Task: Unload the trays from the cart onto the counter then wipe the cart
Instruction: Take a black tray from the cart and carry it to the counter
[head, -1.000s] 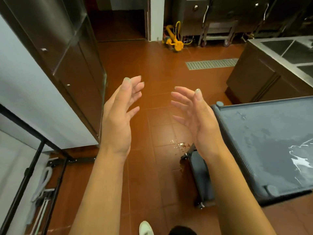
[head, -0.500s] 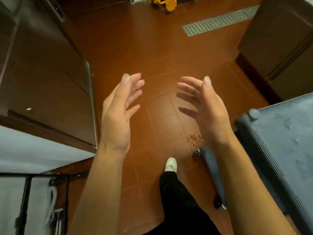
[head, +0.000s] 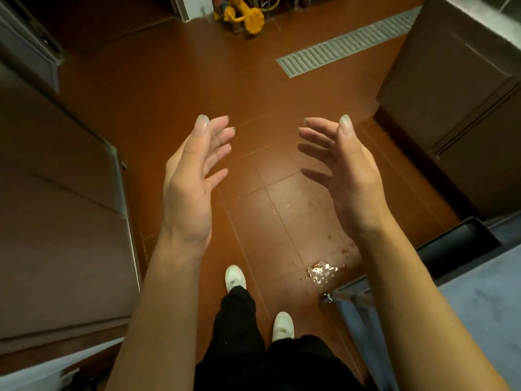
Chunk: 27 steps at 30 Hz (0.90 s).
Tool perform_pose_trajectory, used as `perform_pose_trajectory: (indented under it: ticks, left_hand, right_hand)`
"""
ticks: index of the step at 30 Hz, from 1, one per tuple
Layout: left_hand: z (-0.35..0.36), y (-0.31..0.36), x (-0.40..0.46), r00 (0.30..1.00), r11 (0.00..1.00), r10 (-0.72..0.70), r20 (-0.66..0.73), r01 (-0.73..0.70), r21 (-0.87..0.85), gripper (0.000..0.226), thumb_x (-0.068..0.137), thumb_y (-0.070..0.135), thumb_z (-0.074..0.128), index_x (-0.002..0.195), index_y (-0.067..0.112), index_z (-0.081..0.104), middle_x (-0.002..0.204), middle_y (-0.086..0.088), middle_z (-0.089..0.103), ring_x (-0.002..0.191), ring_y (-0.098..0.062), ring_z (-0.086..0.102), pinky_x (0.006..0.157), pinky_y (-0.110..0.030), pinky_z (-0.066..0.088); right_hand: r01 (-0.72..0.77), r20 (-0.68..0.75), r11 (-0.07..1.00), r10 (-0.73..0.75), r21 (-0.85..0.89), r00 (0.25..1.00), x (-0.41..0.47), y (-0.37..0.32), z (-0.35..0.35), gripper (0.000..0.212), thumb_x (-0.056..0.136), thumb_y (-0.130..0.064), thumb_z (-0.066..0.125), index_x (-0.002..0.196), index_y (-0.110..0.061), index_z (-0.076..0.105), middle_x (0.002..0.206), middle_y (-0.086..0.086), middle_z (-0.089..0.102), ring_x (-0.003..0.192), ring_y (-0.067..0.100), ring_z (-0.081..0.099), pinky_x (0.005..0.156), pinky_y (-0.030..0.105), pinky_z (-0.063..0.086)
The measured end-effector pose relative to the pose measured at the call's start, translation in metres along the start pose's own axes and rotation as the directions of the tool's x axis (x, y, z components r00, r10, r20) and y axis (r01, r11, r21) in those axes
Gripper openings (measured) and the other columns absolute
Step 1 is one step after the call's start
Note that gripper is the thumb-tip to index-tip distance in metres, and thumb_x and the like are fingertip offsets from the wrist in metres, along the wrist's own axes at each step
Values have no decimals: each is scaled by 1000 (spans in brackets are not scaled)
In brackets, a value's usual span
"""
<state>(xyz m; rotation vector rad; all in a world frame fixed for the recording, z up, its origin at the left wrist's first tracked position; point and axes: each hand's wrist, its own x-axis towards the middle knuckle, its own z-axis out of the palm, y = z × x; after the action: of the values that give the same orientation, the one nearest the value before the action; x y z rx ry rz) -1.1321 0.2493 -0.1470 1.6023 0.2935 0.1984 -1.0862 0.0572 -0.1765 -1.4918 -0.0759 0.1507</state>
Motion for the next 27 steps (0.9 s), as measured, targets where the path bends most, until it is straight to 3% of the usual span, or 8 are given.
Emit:
perform_pose_trajectory:
  ticks: [9, 13, 19, 23, 27]
  left_hand:
    - [72, -3, 167, 968, 1000, 5, 251, 0, -18, 60, 98, 61, 33, 141, 30, 61, 137, 13, 66, 130, -8, 60, 114, -51, 43]
    - [134, 0, 246, 883, 999, -36, 467, 40, 1, 61, 96, 63, 35, 138, 29, 63, 134, 12, 68, 128, -9, 61, 114, -52, 43]
    - [257, 42, 319, 666, 1000, 19, 746, -28, 0, 64, 93, 64, 35, 139, 29, 62, 135, 13, 67, 128, -7, 60, 114, -51, 42]
    - [330, 48, 309, 456, 998, 32, 890, -60, -5, 62, 95, 64, 34, 139, 31, 62, 136, 16, 66, 129, -6, 59, 115, -50, 42]
    - [398, 32, 281, 217, 996, -41, 975, -72, 58, 63, 92, 66, 35, 138, 32, 63, 136, 16, 66, 130, -7, 59, 116, -51, 41]
  right_hand:
    - [-27, -275, 999, 16, -38, 961, 118, 1, -41, 57, 98, -63, 33, 133, -30, 64, 133, -12, 67, 124, 9, 63, 106, 49, 52]
    - [-44, -485, 998, 21, -38, 875, 160, 0, -70, 51, 104, -58, 34, 133, -29, 64, 132, -9, 67, 124, 10, 62, 106, 52, 51]
    - [-42, -773, 999, 35, 10, 633, 185, -17, -113, 57, 99, -57, 32, 135, -25, 62, 134, -6, 66, 124, 9, 62, 108, 50, 50]
    - [5, -902, 999, 37, 43, 430, 168, -11, -148, 54, 101, -55, 32, 135, -27, 62, 134, -7, 66, 126, 10, 62, 108, 51, 50]
    - [19, -968, 997, 69, 75, 243, 146, 5, -182, 54, 102, -58, 31, 136, -29, 61, 134, -9, 66, 126, 10, 62, 108, 51, 51]
